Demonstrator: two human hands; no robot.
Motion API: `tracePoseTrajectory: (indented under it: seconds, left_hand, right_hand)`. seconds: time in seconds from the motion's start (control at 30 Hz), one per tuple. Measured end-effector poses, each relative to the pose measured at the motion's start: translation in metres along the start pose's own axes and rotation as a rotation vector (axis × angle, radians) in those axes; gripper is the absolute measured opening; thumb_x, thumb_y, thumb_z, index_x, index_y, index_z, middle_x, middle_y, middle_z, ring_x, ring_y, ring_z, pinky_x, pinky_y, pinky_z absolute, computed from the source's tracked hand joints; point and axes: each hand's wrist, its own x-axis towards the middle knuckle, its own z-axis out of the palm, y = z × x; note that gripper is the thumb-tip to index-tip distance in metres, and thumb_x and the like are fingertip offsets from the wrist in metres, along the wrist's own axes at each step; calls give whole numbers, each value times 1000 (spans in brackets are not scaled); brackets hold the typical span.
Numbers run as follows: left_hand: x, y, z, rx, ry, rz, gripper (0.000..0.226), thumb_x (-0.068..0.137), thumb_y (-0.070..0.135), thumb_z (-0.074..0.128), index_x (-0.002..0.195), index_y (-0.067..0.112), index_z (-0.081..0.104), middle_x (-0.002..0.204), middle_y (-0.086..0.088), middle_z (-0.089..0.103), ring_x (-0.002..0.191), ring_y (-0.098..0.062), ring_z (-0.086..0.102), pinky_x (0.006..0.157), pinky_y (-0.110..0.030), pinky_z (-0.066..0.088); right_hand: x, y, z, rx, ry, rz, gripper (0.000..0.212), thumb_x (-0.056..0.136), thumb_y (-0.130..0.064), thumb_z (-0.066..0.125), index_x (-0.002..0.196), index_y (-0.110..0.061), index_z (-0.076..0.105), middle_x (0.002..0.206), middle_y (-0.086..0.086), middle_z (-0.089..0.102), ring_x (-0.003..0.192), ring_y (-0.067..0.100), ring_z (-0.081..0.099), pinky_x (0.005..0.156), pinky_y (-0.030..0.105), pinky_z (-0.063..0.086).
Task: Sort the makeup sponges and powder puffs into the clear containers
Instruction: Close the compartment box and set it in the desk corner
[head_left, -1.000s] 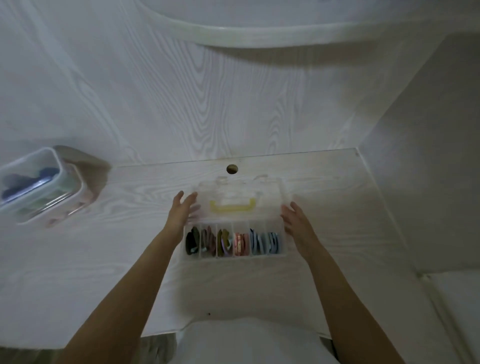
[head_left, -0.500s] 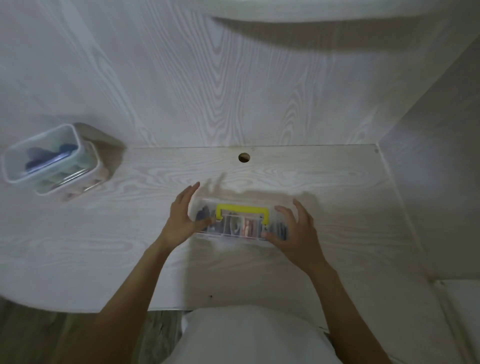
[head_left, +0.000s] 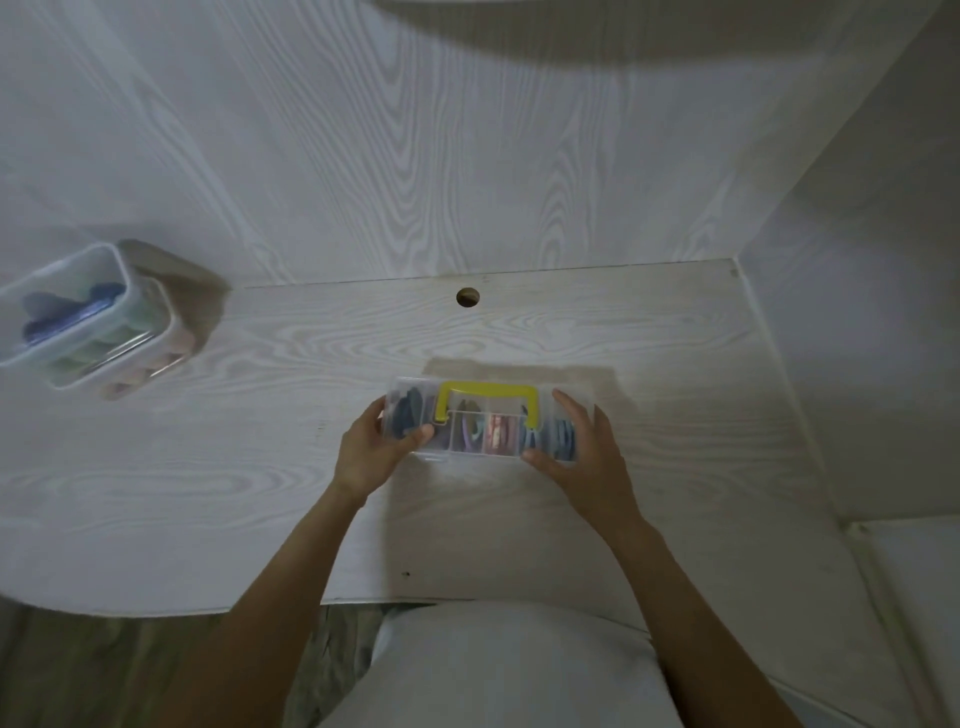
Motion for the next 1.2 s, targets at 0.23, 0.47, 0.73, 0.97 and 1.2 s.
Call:
tracePoseTrajectory:
  seconds: [0.23, 0.47, 0.73, 0.97, 1.2]
  left_hand:
    - [32, 77, 84, 39, -113, 158, 67, 76, 39, 74, 131, 16, 44, 123, -5, 59, 103, -19, 57, 78, -24, 41]
    - [39, 168, 184, -207, -114, 153, 79, 79, 26, 74, 142, 12, 29, 143, -13, 32, 129, -27, 36, 102, -37, 37]
    - [33, 225, 241, -278, -732, 21, 48, 98, 34, 44, 143, 25, 32, 147, 1, 36, 128, -16, 40, 103, -31, 31]
    - [53, 247, 255, -168, -756, 84, 44, 99, 32, 41, 142, 28, 33, 146, 3, 37, 133, -18, 36, 105, -33, 30]
    - [55, 229, 248, -199, -527, 286, 27, 93, 10, 52, 118, 15, 59, 117, -9, 64, 100, -18, 60, 87, -24, 42]
  right_hand:
    - [1, 44, -71, -658, 147, -222, 68, 76, -55, 59, 128, -18, 38, 157, 11, 6, 145, 26, -1, 116, 48, 9]
    - [15, 74, -132, -893, 288, -39, 59, 84, -52, 41, 130, -15, 49, 143, 10, 45, 132, 29, 41, 102, 39, 32]
    - [63, 67, -153, -720, 458, 219, 71, 87, -53, 29, 137, -4, 42, 143, 18, 42, 133, 35, 38, 104, 48, 32]
    - [74, 85, -175, -708, 350, 177, 70, 92, -42, 49, 146, -6, 22, 155, 14, 20, 144, 30, 15, 116, 40, 10]
    - [69, 51, -161, -691, 608, 91, 52, 86, -34, 50, 128, -2, 48, 126, 21, 55, 123, 43, 44, 108, 59, 21]
